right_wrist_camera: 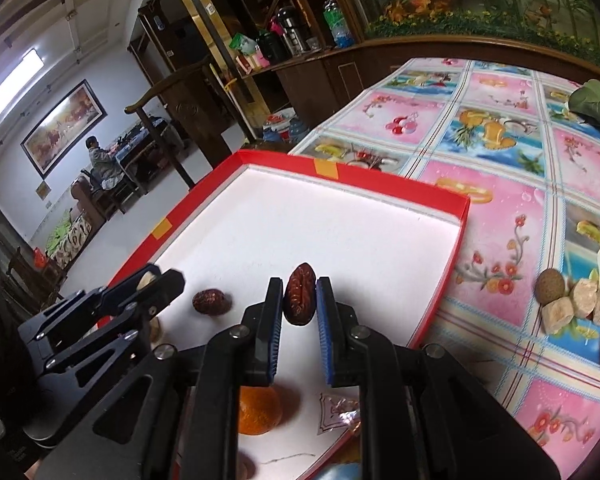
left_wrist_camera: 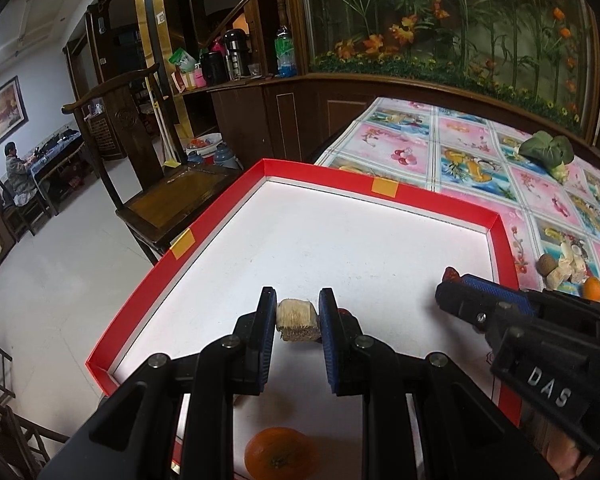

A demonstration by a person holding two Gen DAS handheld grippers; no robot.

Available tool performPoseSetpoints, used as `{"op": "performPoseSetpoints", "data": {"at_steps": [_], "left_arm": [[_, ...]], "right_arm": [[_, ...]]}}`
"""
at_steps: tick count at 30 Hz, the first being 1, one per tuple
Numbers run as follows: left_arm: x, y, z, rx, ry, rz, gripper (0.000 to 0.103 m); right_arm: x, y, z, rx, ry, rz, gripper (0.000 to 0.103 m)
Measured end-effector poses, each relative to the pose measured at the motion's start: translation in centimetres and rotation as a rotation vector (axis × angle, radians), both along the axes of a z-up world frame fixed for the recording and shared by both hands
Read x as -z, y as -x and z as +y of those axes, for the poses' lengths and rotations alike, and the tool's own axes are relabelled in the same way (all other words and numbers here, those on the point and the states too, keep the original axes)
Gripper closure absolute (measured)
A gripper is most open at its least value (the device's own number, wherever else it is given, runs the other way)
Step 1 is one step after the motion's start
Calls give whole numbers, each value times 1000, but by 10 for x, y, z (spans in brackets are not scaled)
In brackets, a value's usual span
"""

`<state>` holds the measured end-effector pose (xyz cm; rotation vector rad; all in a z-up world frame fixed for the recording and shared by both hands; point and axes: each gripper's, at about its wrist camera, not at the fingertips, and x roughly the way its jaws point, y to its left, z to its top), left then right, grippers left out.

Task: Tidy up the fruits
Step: 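Carry the cube and date over the red-rimmed tray while opening both tools to drop them, then grasp an orange with the left tool while the right grasps a beige rice-cake piece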

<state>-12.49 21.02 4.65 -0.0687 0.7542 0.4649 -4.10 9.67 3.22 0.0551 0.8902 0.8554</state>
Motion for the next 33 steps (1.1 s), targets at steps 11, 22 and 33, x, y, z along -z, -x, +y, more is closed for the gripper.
{"op": "performPoseSetpoints", "data": {"at_steps": [11, 22, 33], "left_arm": [[7, 0, 3, -26, -17, 44, 82], [4, 3, 5, -62, -54, 45, 45], [-12, 13, -4, -68, -83, 10, 34]], "right_arm": [[11, 1, 6, -11, 54, 19, 84], [13, -2, 5, -12, 72, 34, 83], [-9, 0, -16, 22, -53, 20, 64]]}}
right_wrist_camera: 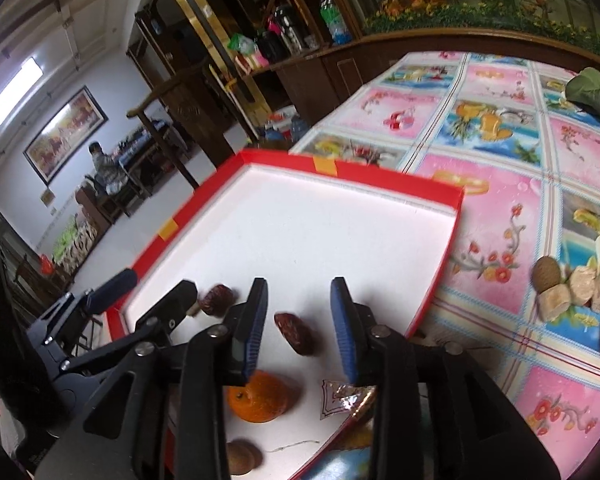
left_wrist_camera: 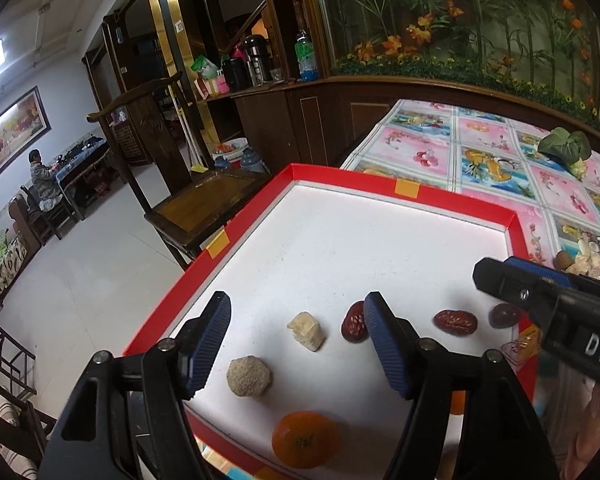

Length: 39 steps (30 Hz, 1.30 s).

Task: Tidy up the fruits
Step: 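Grasp an orange with the left tool while the right grasps a beige rice-cake piece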

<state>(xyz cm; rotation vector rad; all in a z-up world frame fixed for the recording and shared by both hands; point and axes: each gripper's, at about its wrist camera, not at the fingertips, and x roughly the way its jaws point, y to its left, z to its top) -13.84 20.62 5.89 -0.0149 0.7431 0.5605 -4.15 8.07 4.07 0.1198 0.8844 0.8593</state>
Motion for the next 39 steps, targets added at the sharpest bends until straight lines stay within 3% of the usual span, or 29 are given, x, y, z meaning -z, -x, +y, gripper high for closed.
{"op": "performPoseSetpoints", "data": {"at_steps": [13, 19, 26, 31, 35, 39], "left_arm": [[-16, 9, -24, 41, -41, -23, 33], [-17, 10, -35, 77, -27, -30, 32], [-8, 3, -82, 232, -8, -10, 30], [-3, -8, -119, 338, -4, 9, 30], [5, -17, -143, 397, 15, 33, 30], [14, -21, -158, 449, 38, 65, 30]], "right_arm": [[-23, -8, -35, 82, -84, -6, 64], [-32, -16, -73, 141, -106, -13, 64], [-35, -22, -177, 258, -38, -102, 64], [-22, -42, -259, 388, 19, -52, 64], [-17, -53, -266, 381, -21, 32, 64], [-9, -47, -239, 308, 138, 7, 64]]}}
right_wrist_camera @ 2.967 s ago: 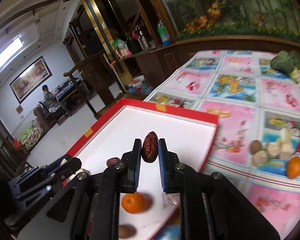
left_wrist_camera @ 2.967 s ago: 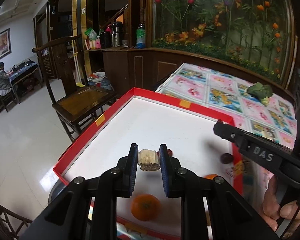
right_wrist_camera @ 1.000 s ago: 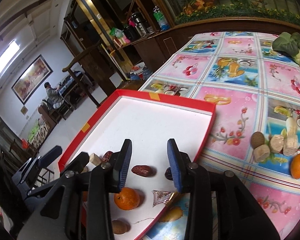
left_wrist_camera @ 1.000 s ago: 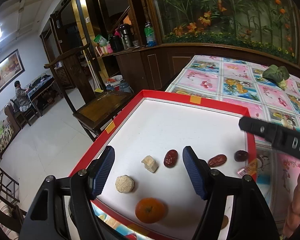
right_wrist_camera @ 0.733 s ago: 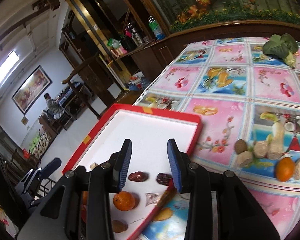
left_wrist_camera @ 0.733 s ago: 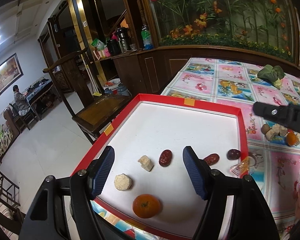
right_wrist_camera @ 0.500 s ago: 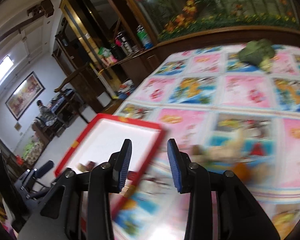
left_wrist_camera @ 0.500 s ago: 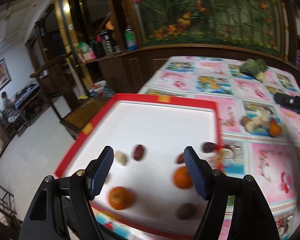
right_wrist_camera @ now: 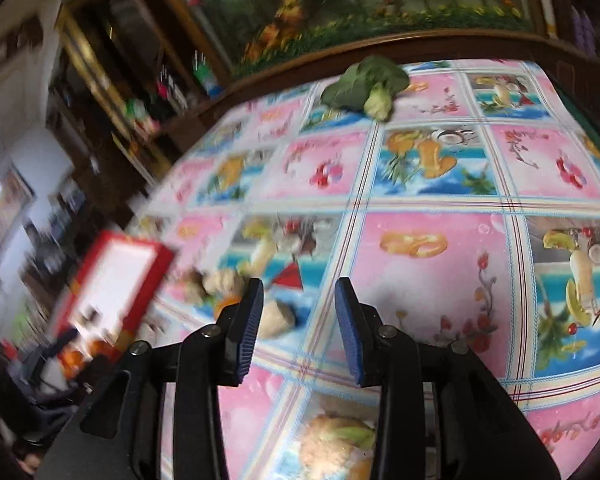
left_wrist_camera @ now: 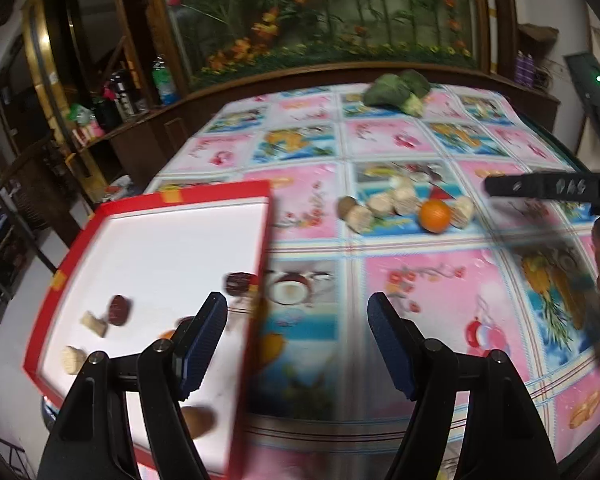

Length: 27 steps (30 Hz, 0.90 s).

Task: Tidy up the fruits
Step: 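Grasp an orange with the left tool while the right grasps a beige rice-cake piece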

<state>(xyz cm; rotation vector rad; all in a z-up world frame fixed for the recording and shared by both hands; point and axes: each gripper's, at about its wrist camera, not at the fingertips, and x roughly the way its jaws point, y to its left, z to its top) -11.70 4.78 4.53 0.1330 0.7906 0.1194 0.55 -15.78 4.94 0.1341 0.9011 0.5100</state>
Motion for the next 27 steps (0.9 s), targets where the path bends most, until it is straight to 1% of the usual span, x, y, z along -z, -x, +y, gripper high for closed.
{"op": "performPoseSetpoints", "data": {"at_steps": [1, 3, 6, 10, 13, 17, 19, 21, 24, 27], "left_arm": [[1, -1, -2, 6, 5, 5, 30], [4, -3, -4, 13, 15, 13, 30], [6, -2, -3, 15, 36, 20, 30], [8, -3, -2, 18, 57, 27, 30], [9, -5, -4, 31, 74, 35, 30], [7, -9, -12, 55, 88, 42, 30], [5, -13, -17, 70, 98, 48, 30], [4, -18, -22, 88, 109, 56, 30], [3, -28, -28, 98, 125, 71, 30], [3, -43, -35, 103, 161, 82, 30]], "right_arm": [[3, 3, 10, -36, 48, 2, 64], [9, 8, 20, -85, 101, -2, 64], [15, 13, 32, -117, 174, -29, 64], [27, 12, 41, -115, 231, -26, 64], [33, 8, 47, -94, 271, -49, 64], [34, 6, 53, -86, 270, -81, 64], [34, 3, 51, -89, 234, -71, 73], [33, 2, 47, -74, 215, -63, 74], [29, -3, 36, -22, 182, -35, 74], [22, -9, 16, 70, 96, 12, 74]]}}
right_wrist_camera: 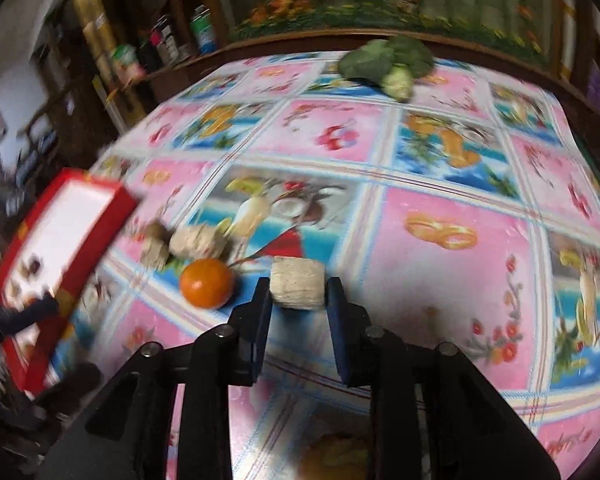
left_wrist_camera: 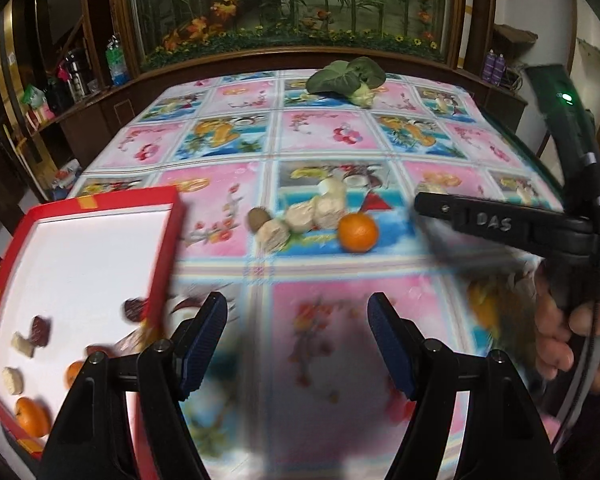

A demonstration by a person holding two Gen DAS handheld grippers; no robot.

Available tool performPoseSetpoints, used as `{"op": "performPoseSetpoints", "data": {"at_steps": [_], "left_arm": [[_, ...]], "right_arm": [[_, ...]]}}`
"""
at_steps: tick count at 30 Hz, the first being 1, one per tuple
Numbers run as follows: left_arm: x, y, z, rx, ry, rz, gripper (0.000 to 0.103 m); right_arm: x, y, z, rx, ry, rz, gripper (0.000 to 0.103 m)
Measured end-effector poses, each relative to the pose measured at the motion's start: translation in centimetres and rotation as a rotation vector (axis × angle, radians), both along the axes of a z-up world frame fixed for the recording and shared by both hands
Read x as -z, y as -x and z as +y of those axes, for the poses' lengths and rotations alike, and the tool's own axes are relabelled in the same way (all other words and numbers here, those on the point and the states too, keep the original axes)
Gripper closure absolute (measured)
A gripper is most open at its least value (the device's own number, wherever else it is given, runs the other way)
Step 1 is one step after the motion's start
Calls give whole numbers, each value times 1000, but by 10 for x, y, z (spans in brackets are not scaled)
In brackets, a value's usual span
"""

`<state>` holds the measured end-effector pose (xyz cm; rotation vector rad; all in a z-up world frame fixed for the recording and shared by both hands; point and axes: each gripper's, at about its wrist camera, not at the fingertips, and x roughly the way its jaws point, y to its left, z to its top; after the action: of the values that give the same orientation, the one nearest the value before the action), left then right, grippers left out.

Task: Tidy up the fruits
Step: 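Grasp an orange with the left tool while the right grasps a beige rice-cake piece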

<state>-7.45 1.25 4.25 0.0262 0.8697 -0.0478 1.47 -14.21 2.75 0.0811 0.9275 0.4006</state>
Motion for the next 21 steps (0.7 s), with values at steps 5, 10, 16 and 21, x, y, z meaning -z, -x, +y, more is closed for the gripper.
{"op": "performPoseSetpoints", "data": {"at_steps": [5, 10, 16, 21], "left_arm": [[7, -24, -16, -3, 19, 26, 30], [19, -41, -26, -20, 59, 62, 31], [28, -50, -33, -29, 59, 63, 41], [29, -56, -32, -45, 57, 37, 54]], "right_arm": [[-3, -7, -36, 152, -127, 70, 74], [-11, -6, -55, 226, -190, 71, 74], [-16, -3, -53, 209, -222, 66, 74], [-18, 0, -51, 200, -228, 61, 73]]}}
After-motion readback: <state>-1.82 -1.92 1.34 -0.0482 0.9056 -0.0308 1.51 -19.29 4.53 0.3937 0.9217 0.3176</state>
